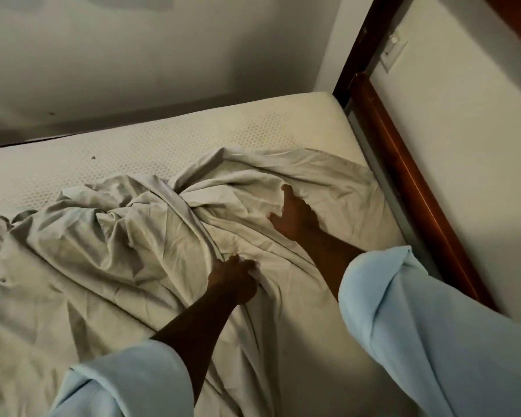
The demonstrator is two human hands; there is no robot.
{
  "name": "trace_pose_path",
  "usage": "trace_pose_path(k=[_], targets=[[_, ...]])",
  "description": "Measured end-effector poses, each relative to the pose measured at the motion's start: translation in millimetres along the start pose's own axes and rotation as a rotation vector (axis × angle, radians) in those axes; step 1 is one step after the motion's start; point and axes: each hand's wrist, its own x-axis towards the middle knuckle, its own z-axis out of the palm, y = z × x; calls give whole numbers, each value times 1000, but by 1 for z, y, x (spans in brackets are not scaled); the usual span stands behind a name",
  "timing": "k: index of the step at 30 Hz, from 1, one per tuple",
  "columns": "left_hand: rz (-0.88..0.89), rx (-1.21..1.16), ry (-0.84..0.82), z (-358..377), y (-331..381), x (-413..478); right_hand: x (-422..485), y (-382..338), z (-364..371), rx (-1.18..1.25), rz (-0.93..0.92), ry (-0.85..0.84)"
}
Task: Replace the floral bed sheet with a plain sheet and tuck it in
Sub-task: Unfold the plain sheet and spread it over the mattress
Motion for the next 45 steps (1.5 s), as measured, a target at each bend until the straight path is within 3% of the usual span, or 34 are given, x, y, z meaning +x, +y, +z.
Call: trace_pose_path(k=[6,9,14,20,24,26,29,31,33,35,36,39,41,45], targets=[[2,-44,0,-6,-10,-2,-6,4,11,-348,-109,-193],[-38,-181,10,-10,-8,-6,-21,17,15,-289,-133,-271],[-114,-275,30,-14,-3,-9,-28,27,19,-26,-117,-149],[-179,-350,140,-4,-2,-6,-31,29,20,-334,-266,-243],[-294,-595,284,-4,8,-13,-49,28,24,-199,-324,-321],[-383,-811,396,-13,14,-16,-58,30,30,-147,-363,-488],[-454,-966,551,-29,18,-14,-81,17,34,-92,-114,-1041],[-468,-930,473,-35,16,-10,-91,10,32,-109,58,-1279],[-452,-843,322,-36,12,-5,-89,6,30,-89,155,-1362],[-408,-721,187,-30,5,-4,-72,1,25,-11,181,-1301],[-398,-673,147,-25,1,-4,-60,-2,23,70,143,-1173],[-420,-706,75,-7,-10,-8,-23,-14,12,250,-41,-490],[-421,-711,76,0,-17,-6,-4,-26,5,205,-111,-201],[-427,-703,72,7,-26,3,31,-58,11,49,-293,-203]])
